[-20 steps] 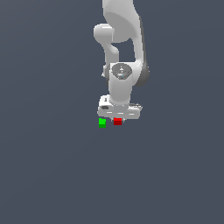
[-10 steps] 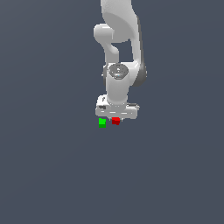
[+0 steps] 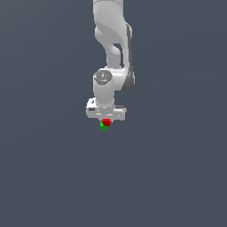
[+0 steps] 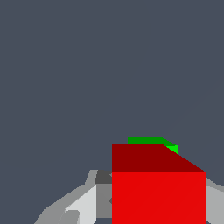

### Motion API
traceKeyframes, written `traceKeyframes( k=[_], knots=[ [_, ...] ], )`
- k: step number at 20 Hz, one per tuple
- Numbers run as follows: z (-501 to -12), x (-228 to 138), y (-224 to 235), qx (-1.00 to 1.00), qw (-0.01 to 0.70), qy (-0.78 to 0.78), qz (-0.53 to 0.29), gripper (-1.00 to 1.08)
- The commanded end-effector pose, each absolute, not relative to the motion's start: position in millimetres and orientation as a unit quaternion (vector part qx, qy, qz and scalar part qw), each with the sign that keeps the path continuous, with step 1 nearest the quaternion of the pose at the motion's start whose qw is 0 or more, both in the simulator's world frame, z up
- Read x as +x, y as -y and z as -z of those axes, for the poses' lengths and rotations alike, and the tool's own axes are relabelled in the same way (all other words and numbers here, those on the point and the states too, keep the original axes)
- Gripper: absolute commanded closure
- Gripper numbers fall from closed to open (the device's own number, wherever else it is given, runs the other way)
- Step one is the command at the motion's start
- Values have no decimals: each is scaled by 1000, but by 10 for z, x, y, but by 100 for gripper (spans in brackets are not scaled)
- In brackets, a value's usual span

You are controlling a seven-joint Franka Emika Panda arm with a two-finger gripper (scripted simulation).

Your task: Stack the red cube on top of the green cube.

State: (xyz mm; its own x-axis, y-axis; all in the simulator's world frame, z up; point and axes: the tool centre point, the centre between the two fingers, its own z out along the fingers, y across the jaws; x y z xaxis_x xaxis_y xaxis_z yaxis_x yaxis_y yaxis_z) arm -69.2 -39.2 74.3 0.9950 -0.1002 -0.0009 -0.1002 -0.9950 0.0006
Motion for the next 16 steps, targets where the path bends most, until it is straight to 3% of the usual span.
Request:
traceKeyframes(
  k=[1, 10, 11, 16],
  knots=[
    [-669, -743, 511, 999, 0, 50, 0, 108],
    [-618, -761, 589, 999, 0, 49, 0, 108],
    [-618, -761, 589, 999, 0, 49, 0, -92],
    [-618, -761, 589, 999, 0, 49, 0, -92]
  ],
)
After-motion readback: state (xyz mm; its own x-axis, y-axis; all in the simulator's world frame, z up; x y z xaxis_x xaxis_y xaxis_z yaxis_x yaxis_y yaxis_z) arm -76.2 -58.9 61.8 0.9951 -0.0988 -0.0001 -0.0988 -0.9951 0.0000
